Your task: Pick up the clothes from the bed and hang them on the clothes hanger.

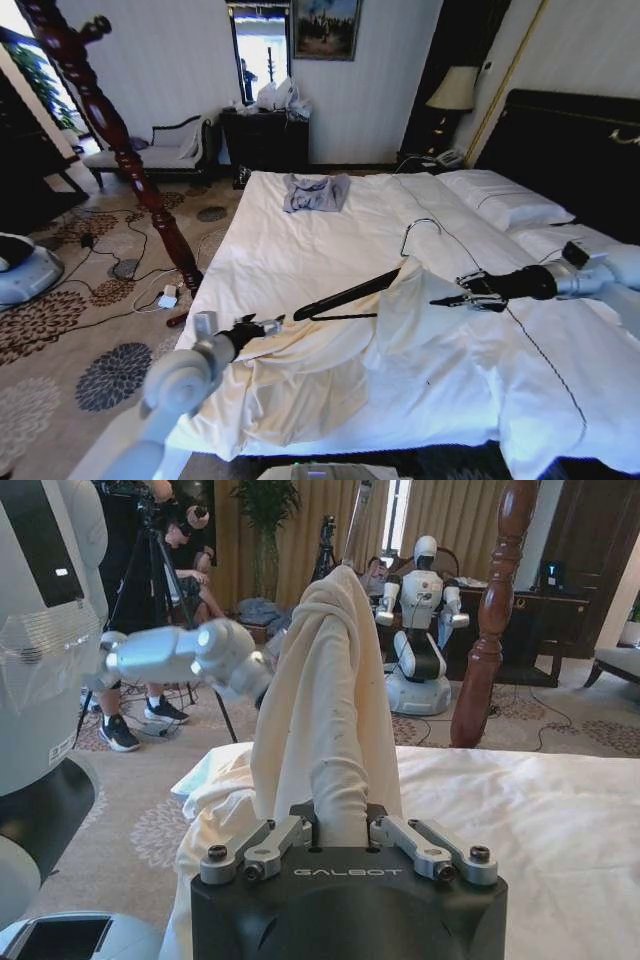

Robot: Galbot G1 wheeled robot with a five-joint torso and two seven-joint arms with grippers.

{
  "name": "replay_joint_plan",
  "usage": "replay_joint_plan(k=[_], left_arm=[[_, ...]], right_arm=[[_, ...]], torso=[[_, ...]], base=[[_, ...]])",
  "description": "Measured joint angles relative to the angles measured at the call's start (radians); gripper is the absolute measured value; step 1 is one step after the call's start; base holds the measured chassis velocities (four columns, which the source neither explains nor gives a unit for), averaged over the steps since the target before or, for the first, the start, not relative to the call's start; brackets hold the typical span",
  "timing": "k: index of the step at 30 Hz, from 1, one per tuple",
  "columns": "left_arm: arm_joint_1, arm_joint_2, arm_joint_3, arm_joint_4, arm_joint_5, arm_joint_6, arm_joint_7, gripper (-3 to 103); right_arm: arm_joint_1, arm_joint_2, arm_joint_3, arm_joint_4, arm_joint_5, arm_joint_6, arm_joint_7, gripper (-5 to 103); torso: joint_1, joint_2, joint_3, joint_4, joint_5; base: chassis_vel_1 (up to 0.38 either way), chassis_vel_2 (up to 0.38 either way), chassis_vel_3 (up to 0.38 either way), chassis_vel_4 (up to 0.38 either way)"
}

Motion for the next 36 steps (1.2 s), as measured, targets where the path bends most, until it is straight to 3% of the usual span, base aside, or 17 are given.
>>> replay_joint_plan(k=[7, 20, 23, 29, 33, 35, 36], left_arm=[[-0.091, -0.074, 0.073, 0.135, -0.013, 0.003, 0.045, 100], [-0.190, -0.147, 0.197, 0.233, -0.023, 0.020, 0.072, 96], [-0.198, -0.160, 0.222, 0.251, -0.022, 0.024, 0.074, 81], [-0.205, -0.164, 0.237, 0.265, -0.022, 0.025, 0.087, 64], [-0.206, -0.158, 0.229, 0.267, -0.040, 0.022, 0.094, 43], [-0.206, -0.156, 0.224, 0.266, -0.048, 0.021, 0.094, 43], [-0.206, -0.154, 0.218, 0.266, -0.057, 0.021, 0.094, 38]], right_arm=[[-0.014, -0.003, 0.000, 0.018, 0.004, 0.007, 0.029, 19], [-0.025, -0.005, -0.001, 0.021, 0.014, 0.021, 0.042, 19], [-0.022, -0.005, -0.003, 0.025, 0.020, 0.024, 0.042, 19], [-0.019, -0.005, -0.004, 0.027, 0.025, 0.029, 0.040, 19], [-0.018, 0.001, -0.004, 0.023, 0.026, 0.035, 0.037, 19], [-0.018, 0.003, -0.004, 0.022, 0.026, 0.036, 0.037, 19], [-0.018, 0.004, -0.004, 0.021, 0.026, 0.037, 0.037, 19]], torso=[[0.000, 0.000, 0.000, 0.0002, 0.0001], [0.000, 0.000, 0.000, 0.0001, 0.0003], [0.000, 0.000, 0.000, 0.0003, 0.0002], [0.000, 0.000, 0.000, 0.0002, 0.0002], [0.000, 0.000, 0.000, 0.0003, 0.0001], [0.000, 0.000, 0.000, 0.0002, 0.0001], [0.000, 0.000, 0.000, 0.0002, 0.0001]], base=[[0.000, 0.000, 0.000, 0.000], [0.000, 0.000, 0.000, 0.000], [0.000, 0.000, 0.000, 0.000], [0.000, 0.000, 0.000, 0.000], [0.000, 0.000, 0.000, 0.000], [0.000, 0.000, 0.000, 0.000], [0.000, 0.000, 0.000, 0.000]])
